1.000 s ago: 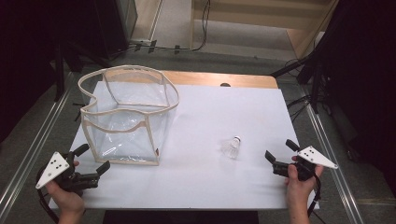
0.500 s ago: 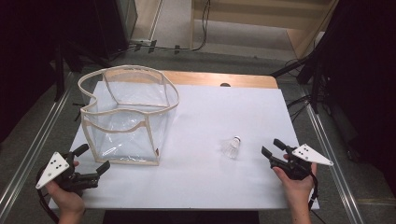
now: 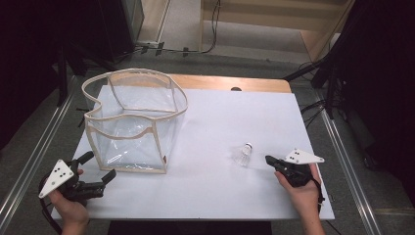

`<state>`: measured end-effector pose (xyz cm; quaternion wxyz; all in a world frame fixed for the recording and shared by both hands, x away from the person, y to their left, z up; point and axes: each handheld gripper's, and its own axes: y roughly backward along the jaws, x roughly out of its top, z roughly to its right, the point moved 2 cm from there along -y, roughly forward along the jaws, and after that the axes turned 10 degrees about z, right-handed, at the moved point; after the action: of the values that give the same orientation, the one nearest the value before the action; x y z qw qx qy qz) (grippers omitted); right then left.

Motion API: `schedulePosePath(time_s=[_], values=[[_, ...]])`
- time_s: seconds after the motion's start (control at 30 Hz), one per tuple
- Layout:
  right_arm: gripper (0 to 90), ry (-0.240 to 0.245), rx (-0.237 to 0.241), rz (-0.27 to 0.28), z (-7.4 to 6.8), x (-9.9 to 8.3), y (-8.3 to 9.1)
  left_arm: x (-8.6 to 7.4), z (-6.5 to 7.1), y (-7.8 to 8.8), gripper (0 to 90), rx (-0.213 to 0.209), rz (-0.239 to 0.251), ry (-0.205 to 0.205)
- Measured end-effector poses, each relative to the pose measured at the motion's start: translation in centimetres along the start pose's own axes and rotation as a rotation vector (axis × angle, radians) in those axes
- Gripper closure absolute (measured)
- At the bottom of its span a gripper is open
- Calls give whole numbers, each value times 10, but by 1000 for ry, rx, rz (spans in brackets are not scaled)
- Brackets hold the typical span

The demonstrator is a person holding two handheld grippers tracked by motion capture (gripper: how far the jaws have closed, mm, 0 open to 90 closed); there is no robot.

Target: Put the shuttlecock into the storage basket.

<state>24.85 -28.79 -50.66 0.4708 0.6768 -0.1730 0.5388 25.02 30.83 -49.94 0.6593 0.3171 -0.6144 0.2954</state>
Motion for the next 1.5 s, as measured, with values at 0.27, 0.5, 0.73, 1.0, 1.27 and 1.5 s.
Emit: schedulePosePath(time_s=[0.27, 0.5, 0.73, 1.0, 1.27, 1.5], values=[[876, 25, 41, -92, -5, 1, -19, 0, 0, 0, 0, -2, -1, 0], [876, 57, 106, -123, -11, 4, -33, 0, 0, 0, 0, -4, -1, 1], [876, 74, 126, -152, -15, 8, -48, 0, 0, 0, 0, -6, 0, 2], [876, 73, 132, -161, -19, 18, -64, 0, -1, 0, 0, -6, 4, 8], [877, 92, 145, -155, -24, 29, -79, 0, -1, 0, 0, -6, 4, 10], [877, 93, 144, -158, -26, 40, -95, 0, -1, 0, 0, -7, 8, 15]])
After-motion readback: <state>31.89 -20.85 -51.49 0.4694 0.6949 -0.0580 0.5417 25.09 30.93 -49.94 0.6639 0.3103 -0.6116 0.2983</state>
